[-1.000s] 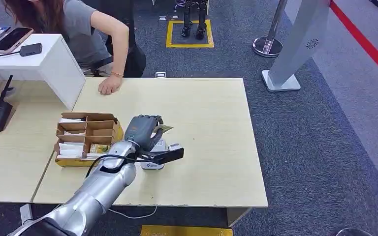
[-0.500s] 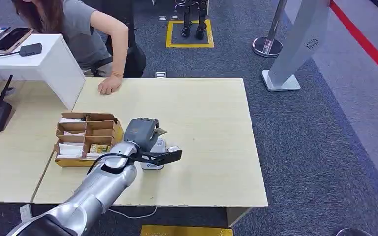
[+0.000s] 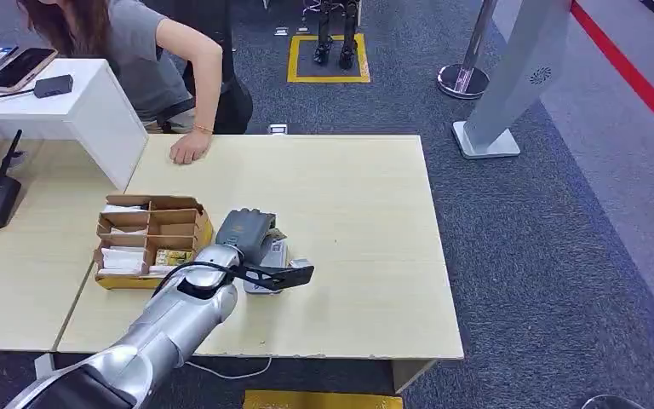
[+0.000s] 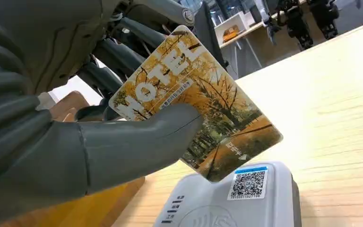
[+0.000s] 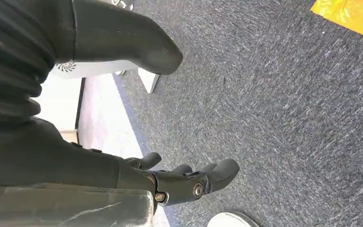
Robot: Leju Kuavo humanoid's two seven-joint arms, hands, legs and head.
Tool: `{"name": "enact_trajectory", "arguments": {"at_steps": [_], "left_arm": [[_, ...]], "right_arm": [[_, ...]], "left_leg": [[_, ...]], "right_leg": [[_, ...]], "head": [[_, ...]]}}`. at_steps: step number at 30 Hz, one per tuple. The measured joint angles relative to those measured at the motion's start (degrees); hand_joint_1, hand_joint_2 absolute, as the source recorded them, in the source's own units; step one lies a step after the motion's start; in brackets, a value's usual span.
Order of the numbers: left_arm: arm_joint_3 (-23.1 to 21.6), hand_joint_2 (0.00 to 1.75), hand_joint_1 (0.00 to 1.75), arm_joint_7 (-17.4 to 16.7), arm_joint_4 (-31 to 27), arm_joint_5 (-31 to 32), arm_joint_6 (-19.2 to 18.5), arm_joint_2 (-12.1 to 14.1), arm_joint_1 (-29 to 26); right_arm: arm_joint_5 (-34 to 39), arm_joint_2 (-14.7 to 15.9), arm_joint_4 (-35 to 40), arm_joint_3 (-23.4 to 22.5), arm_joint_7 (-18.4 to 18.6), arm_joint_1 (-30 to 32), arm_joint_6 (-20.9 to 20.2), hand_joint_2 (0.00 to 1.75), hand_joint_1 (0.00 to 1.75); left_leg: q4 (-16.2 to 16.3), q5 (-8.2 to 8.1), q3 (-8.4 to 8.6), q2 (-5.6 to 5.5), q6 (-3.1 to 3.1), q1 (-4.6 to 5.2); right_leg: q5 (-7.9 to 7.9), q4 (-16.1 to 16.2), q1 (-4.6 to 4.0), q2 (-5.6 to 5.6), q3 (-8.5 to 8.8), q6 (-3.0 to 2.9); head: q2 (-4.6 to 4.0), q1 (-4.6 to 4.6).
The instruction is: Pass the card to the sensor for recognition and then transmit it.
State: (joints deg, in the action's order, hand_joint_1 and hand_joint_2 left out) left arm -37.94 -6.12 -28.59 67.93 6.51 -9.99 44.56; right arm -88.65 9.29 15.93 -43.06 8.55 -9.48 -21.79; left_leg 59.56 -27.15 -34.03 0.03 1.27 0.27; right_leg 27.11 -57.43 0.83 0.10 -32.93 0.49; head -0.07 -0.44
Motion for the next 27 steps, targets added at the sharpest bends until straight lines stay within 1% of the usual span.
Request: {"name": "enact_trajectory", "arguments": {"at_steps": [9,15,21,27], "left_arm": [[0.0,1.75,1.75,0.0,0.5,0.0,0.0,-0.3,0.2],[0.0,1.75,1.75,0.3,0.8,-0.4,-1.7,-0.4,0.7],[0.0,1.75,1.75,3.2,1.1,-2.4,-4.9,-0.9,1.1],[0.0,1.75,1.75,4.5,1.7,-5.2,-9.8,-1.4,2.0]], "right_arm": [[0.0,0.0,0.0,0.0,0.0,0.0,0.0,1.75,0.0],[0.0,0.0,0.0,0.0,0.0,0.0,0.0,1.75,0.0],[0.0,0.0,0.0,0.6,0.2,-0.2,0.0,1.75,0.0],[0.0,0.0,0.0,1.0,0.5,-0.5,0.0,1.75,0.0]], "left_leg": [[0.0,0.0,0.0,0.0,0.0,0.0],[0.0,0.0,0.0,0.0,0.0,0.0],[0.0,0.0,0.0,-0.01,0.0,0.0],[0.0,0.0,0.03,-0.03,0.0,0.0]], "right_leg": [[0.0,0.0,0.0,0.0,0.0,0.0],[0.0,0.0,0.0,0.01,0.0,0.0],[0.0,0.0,0.0,0.02,0.02,0.0],[0.0,0.0,0.0,0.05,0.06,0.0]], "head": [[0.0,0.0],[0.0,-0.02],[0.0,-0.02],[0.0,-0.02]]}}
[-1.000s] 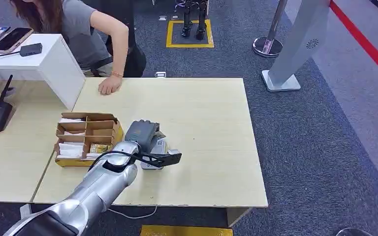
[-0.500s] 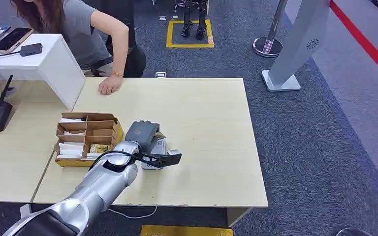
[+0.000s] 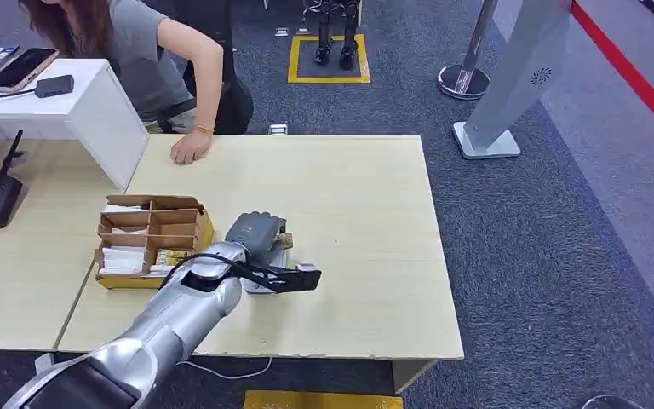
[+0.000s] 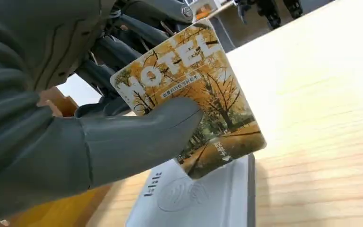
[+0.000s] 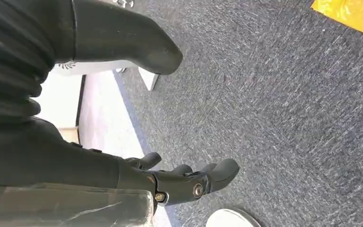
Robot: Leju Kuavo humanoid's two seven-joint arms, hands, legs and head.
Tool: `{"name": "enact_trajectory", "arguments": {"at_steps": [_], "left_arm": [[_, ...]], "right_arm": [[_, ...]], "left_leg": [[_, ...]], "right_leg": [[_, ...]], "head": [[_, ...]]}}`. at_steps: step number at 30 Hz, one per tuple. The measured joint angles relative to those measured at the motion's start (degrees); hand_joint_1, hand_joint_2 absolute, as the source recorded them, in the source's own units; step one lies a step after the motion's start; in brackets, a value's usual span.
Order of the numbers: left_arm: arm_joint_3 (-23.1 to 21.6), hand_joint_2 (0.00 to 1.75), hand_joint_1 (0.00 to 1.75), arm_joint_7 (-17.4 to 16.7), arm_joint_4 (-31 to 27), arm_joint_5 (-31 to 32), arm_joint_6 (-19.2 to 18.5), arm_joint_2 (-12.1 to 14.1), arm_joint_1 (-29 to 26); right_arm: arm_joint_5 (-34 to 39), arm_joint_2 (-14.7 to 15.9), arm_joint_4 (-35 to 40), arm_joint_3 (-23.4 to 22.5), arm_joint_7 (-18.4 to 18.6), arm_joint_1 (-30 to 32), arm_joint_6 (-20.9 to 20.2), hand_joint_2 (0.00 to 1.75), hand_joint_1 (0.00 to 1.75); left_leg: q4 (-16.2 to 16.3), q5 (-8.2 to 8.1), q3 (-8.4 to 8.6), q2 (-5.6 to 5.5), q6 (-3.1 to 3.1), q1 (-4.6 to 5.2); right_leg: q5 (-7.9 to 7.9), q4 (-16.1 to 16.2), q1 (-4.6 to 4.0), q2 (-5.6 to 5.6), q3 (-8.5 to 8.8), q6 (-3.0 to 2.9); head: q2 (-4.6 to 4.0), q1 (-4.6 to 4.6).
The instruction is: Pass the card to the sensor for recognition and then transmit it.
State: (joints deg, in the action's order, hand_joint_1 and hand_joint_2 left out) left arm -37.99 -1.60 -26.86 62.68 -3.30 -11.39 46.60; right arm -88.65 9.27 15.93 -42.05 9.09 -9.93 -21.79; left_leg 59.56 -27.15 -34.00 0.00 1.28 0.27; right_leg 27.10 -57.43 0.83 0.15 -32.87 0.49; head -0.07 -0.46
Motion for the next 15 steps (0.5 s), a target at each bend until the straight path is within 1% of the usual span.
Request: {"name": "enact_trajectory", "arguments": {"at_steps": [6,8,9,11,12,14,15], "left_arm": [[0.0,1.75,1.75,0.6,0.5,-1.2,-1.5,-0.1,0.7],[0.0,1.75,1.75,0.6,0.6,-1.3,-1.1,-0.2,0.7],[0.0,1.75,1.75,0.5,0.7,-1.3,0.2,-0.2,0.7],[-0.2,1.75,1.75,-0.7,0.7,-0.5,4.7,-0.3,0.4],[-0.4,1.75,1.75,-2.0,0.7,0.8,8.9,-0.3,0.2],[-1.3,1.75,1.75,-6.1,0.3,5.1,18.8,-0.1,0.1],[-1.7,1.75,1.75,-8.0,-0.2,7.3,22.6,0.2,0.1]], "right_arm": [[0.0,0.0,0.0,0.0,0.1,-0.1,0.0,1.75,0.0],[0.0,0.0,0.0,0.0,0.1,-0.1,0.0,1.75,0.0],[0.1,0.0,0.0,0.0,0.1,-0.1,0.0,1.75,0.0],[0.2,0.0,0.0,0.0,0.1,-0.1,0.0,1.75,0.0],[0.4,0.0,0.0,0.0,0.0,0.0,0.0,1.75,0.0],[0.4,0.0,0.0,0.0,-0.3,0.0,0.0,1.75,0.0],[0.4,0.0,0.0,0.0,-0.4,0.0,0.0,1.75,0.0]], "left_leg": [[0.0,0.01,0.03,0.0,0.0,0.0],[0.0,0.01,0.03,0.0,0.01,0.0],[0.0,0.01,0.03,0.0,0.01,0.0],[0.0,0.01,0.02,0.0,0.01,0.0],[0.0,0.01,0.02,0.0,0.01,0.0],[0.0,0.02,0.01,-0.01,0.02,0.0],[0.0,0.02,0.01,-0.01,0.02,0.0]], "right_leg": [[0.0,0.0,0.0,0.0,0.03,0.0],[0.0,0.0,0.0,0.01,0.03,0.0],[0.0,0.0,0.0,0.01,0.03,0.0],[0.0,0.0,0.0,0.0,0.02,0.0],[0.0,0.0,0.0,0.0,0.02,0.0],[0.0,0.0,0.0,0.01,0.02,0.0],[0.0,0.0,0.0,0.01,0.02,0.0]], "head": [[0.0,0.0],[0.0,0.02],[0.0,0.0],[0.0,0.0],[0.0,0.02],[0.0,0.0],[0.0,0.02]]}}
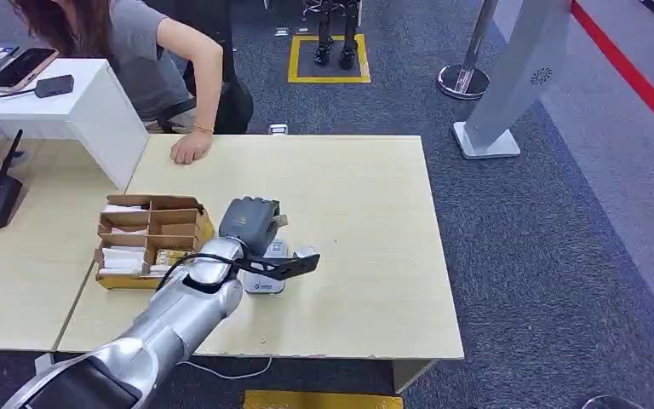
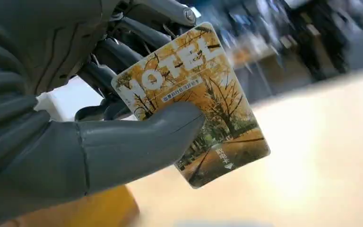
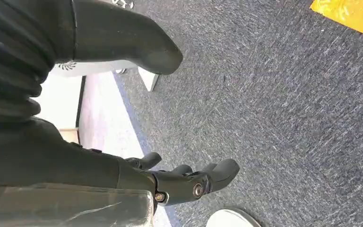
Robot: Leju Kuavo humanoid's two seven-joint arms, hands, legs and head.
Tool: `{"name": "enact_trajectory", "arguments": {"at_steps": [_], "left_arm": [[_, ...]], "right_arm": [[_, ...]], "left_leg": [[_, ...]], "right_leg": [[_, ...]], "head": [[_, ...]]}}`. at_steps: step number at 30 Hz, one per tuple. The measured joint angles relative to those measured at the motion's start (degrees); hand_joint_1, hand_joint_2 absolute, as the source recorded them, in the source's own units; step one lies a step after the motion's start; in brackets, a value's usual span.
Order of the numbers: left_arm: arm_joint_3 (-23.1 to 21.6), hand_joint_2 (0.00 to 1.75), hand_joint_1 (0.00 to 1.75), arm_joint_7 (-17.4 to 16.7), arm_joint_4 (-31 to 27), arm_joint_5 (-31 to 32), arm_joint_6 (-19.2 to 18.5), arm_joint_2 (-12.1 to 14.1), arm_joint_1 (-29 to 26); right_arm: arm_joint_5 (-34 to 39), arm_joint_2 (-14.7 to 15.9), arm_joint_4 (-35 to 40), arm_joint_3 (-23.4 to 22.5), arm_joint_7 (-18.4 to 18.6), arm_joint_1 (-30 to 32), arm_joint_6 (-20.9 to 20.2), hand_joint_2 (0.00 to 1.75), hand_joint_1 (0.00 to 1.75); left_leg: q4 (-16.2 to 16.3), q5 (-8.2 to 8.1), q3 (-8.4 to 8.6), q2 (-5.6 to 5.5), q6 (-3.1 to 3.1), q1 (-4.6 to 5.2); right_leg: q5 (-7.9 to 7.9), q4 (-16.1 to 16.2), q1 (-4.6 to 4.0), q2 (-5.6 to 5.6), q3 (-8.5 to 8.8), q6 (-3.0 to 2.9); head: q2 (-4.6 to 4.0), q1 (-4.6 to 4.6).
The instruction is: Pass the card to the sensor for recognition and then transmit it.
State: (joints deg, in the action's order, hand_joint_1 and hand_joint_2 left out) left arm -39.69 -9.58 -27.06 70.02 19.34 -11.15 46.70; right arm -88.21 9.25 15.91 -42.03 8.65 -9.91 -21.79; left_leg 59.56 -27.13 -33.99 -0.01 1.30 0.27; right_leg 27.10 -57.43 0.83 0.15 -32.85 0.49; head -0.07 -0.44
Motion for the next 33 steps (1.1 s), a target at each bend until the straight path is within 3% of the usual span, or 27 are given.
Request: {"name": "enact_trajectory", "arguments": {"at_steps": [2,3,11,16,22,33], "left_arm": [[-0.6,1.75,1.75,-3.1,-1.8,4.6,6.5,0.9,-0.1],[-0.8,1.75,1.75,-3.7,-2.7,5.9,8.0,1.5,-0.1],[-0.9,1.75,1.75,-4.2,-6.2,7.7,9.3,3.5,-0.9],[-0.9,1.75,1.75,-6.0,-9.0,12.8,15.9,5.5,-1.1],[0.0,1.75,1.75,-7.2,-11.7,18.2,15.7,8.3,-1.1],[9.2,1.75,1.75,-8.1,-9.3,19.1,15.8,16.7,0.1]], "right_arm": [[0.0,0.0,0.0,0.0,-0.2,0.0,0.0,1.75,0.0],[0.0,-0.1,0.0,0.0,-0.2,0.0,0.0,1.75,0.0],[0.0,-0.3,0.0,0.0,-0.2,0.0,0.0,1.75,0.0],[0.0,-0.6,-0.1,0.0,-0.3,0.0,0.0,1.75,0.0],[0.5,-1.3,-0.1,0.0,-0.3,-0.1,0.0,1.75,0.0],[0.7,-2.6,-0.5,0.0,-0.1,0.0,0.0,1.75,0.0]], "left_leg": [[0.0,0.0,0.0,0.01,0.0,0.0],[0.0,0.0,0.0,0.01,0.0,0.0],[0.0,0.01,0.0,-0.01,0.0,0.0],[0.0,0.01,-0.01,0.0,0.0,0.0],[0.0,0.01,0.0,0.0,0.0,-0.02],[0.0,0.05,0.01,0.03,-0.06,-0.1]], "right_leg": [[0.0,0.0,0.0,-0.01,0.0,0.0],[0.0,0.0,0.0,-0.01,0.0,0.0],[0.0,0.0,0.0,0.01,0.0,0.0],[0.0,0.0,0.0,0.0,0.0,0.0],[0.0,0.0,-0.02,0.0,-0.01,0.0],[0.0,-0.1,-0.06,-0.05,-0.04,-0.02]], "head": [[0.0,-0.02],[0.0,-0.02],[0.0,0.0],[0.0,-0.02],[0.0,-0.02],[0.0,0.0]]}}
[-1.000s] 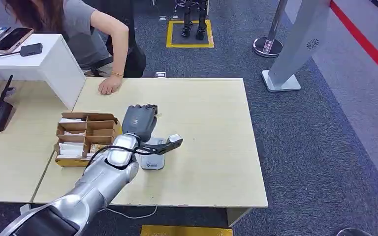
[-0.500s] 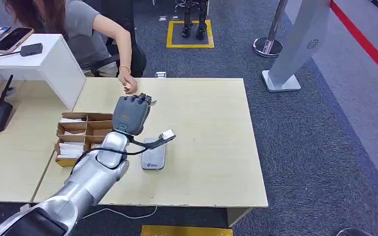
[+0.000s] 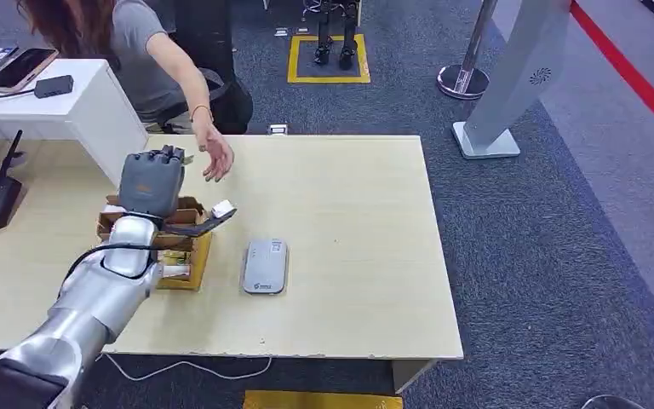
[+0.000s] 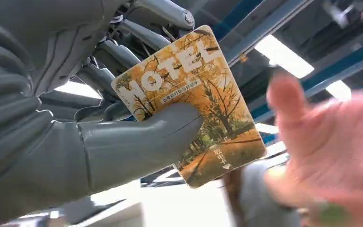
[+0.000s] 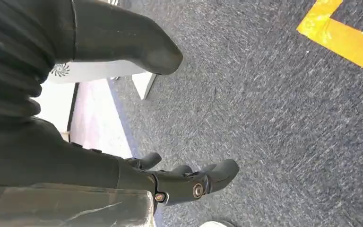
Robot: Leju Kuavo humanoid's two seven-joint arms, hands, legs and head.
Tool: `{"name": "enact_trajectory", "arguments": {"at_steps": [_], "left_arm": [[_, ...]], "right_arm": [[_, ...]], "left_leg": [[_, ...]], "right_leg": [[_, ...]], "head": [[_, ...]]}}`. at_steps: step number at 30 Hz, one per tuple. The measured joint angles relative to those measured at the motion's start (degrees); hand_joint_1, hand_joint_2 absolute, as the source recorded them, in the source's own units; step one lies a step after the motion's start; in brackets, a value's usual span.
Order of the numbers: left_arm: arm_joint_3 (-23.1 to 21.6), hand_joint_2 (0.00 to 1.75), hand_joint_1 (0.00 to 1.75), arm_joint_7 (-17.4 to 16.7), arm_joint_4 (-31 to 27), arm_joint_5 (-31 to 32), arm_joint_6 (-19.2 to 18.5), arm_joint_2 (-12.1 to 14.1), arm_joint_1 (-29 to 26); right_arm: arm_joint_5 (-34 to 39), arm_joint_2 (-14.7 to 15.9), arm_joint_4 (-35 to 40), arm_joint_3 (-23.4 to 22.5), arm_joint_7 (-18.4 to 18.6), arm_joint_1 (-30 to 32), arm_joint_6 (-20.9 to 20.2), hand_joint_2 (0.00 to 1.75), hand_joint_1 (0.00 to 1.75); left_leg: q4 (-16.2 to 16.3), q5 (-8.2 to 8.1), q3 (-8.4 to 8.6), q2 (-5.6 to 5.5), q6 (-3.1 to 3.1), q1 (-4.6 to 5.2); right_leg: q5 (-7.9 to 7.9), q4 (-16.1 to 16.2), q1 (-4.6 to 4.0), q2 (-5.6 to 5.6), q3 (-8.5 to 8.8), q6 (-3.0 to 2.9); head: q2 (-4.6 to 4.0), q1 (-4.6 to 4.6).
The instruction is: Pass the card to the sensor for recognition and then transmit it.
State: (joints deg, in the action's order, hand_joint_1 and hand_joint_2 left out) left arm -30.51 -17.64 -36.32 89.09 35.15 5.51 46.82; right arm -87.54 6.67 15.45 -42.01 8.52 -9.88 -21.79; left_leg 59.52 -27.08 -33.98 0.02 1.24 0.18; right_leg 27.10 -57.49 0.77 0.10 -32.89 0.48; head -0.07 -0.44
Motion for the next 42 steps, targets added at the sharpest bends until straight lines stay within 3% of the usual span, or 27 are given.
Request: {"name": "enact_trajectory", "arguments": {"at_steps": [5,20,21,22,23,42], "left_arm": [[2.9,1.75,1.75,0.2,1.4,-0.4,0.1,2.3,0.2],[5.8,1.75,1.75,1.5,2.7,-2.4,0.2,4.0,0.4],[6.0,1.75,1.62,1.6,2.7,-2.5,0.2,4.1,0.4],[6.1,1.75,1.05,1.6,2.7,-2.6,0.2,4.1,0.4],[6.2,1.75,0.05,1.6,2.7,-2.7,0.2,4.2,0.4],[8.6,1.75,0.0,3.3,1.8,-2.2,0.4,4.8,-0.7]], "right_arm": [[0.0,-0.5,-0.1,0.0,0.0,0.0,0.0,1.75,0.0],[0.1,-1.2,-0.3,0.0,0.0,0.0,0.0,1.75,0.0],[0.2,-1.2,-0.3,0.0,0.0,0.0,0.0,1.75,0.0],[0.3,-1.2,-0.4,0.0,0.0,0.0,0.0,1.75,0.0],[0.3,-1.3,-0.4,0.0,0.0,0.0,0.0,1.75,0.0],[1.0,-1.7,-0.5,0.0,-0.1,0.5,0.0,1.75,0.0]], "left_leg": [[0.0,0.0,-0.01,-0.01,-0.01,0.0],[0.0,0.0,-0.02,-0.01,0.0,0.03],[0.0,0.0,-0.02,-0.01,0.0,0.02],[0.0,0.0,-0.02,-0.01,0.0,0.02],[0.0,0.0,-0.02,-0.01,0.0,0.02],[0.0,0.0,-0.03,-0.01,0.0,0.03]], "right_leg": [[0.0,0.0,0.01,0.01,0.0,0.0],[-0.01,0.0,0.01,0.01,-0.01,-0.01],[-0.01,0.0,0.01,0.01,-0.01,-0.01],[-0.01,0.0,0.01,0.01,-0.01,-0.01],[-0.01,0.0,0.01,0.01,-0.01,-0.01],[-0.01,0.0,0.02,0.01,-0.01,-0.02]], "head": [[0.0,0.0],[0.0,-0.02],[0.0,-0.02],[0.0,-0.02],[0.0,0.0],[0.0,0.0]]}}
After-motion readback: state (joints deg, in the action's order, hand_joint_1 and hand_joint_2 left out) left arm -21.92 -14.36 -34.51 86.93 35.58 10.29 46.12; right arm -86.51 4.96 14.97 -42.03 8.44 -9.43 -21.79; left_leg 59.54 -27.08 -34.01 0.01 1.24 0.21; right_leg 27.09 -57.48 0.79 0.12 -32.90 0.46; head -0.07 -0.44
